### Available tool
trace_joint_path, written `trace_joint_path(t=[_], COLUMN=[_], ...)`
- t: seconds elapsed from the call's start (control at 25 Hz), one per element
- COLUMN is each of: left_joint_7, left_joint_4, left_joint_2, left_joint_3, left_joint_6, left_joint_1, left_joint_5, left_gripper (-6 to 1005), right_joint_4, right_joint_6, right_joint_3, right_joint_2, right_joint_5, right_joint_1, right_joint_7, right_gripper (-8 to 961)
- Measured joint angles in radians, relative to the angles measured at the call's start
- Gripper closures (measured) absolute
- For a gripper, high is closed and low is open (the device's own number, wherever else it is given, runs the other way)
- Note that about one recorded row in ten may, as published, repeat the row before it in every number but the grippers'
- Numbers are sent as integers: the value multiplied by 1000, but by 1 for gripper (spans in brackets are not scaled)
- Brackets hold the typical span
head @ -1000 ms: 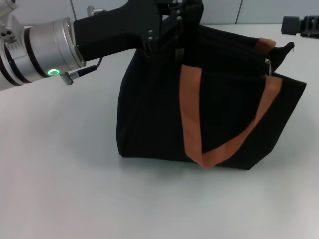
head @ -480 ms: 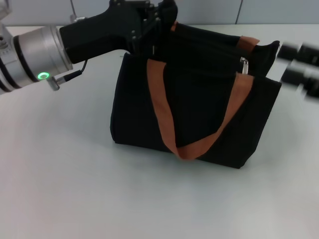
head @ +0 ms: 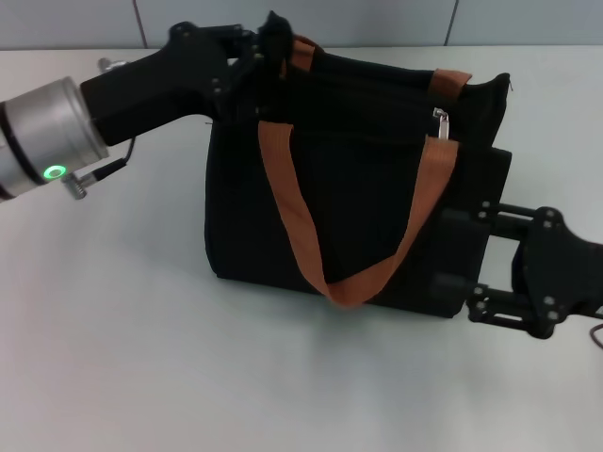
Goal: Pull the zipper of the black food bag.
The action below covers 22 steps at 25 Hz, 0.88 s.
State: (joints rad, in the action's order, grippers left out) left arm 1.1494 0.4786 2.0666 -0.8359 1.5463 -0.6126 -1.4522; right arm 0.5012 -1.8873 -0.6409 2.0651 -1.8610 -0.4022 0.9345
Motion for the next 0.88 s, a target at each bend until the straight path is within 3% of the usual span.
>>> trace_joint_path(t=[0.32,0.48,0.6,0.72,0.8,0.88], left_joint_7=[-9,14,35,21,-3,-39], left_joint_4=[29,107,131,126,125,125], left_joint_2=[-3,-32,-72,-96,-97,-84], left_joint_3=[35,32,35,33,27,24], left_joint_6=[38,47,97,205,267,333], left_joint_1=[92,167,212,232,235,235], left_joint_5=[-8,-36,-40,-45,-73,-135], left_gripper=[831,829,636,499,407,335], right_joint_4=[-22,-24,-33,-56,-73,-84], right_joint_6=[38,41,43,41,35,31], right_joint_3=[-2,-2,-2,2,3,1], right_joint_2=[7,10,12,13,13,13], right_joint_5=[-22,-20,-17,-13,-13,-13], right_joint_1=[-9,-16,-24,-34,-40,-43], right_joint_7=[-19,-20,-21,-26,-32,-34], right_gripper=[299,299,299,298,298,298])
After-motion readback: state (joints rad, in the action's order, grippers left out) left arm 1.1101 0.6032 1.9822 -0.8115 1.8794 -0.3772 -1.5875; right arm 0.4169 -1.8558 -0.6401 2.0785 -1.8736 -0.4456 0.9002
